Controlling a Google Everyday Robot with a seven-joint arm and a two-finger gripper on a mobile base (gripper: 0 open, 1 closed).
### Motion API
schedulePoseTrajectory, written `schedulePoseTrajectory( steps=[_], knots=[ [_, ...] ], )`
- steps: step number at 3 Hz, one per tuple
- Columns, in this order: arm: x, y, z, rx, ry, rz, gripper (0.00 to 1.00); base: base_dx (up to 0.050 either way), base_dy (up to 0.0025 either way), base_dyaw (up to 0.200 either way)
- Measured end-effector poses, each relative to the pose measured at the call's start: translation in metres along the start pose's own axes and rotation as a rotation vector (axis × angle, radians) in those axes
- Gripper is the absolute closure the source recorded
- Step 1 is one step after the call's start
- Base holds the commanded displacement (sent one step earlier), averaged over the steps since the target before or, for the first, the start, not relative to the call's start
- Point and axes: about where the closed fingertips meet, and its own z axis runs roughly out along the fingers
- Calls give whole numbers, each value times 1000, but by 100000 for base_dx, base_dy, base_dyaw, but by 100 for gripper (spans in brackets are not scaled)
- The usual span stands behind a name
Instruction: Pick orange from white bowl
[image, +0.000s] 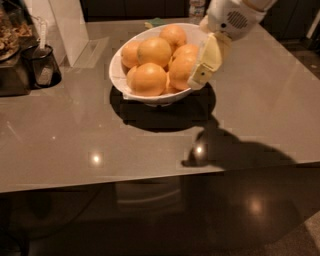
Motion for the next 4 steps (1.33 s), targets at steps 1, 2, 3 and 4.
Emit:
schedulePoseTrajectory(
  steps=[1,2,3,4],
  knots=[
    [12,-21,18,67,-56,142,0,0,0,0],
    [12,-21,19,67,-57,141,0,0,0,0],
    [10,-22,39,51,-55,180,0,0,0,0],
    [9,-22,39,51,-55,183,19,0,0,0]
  ],
)
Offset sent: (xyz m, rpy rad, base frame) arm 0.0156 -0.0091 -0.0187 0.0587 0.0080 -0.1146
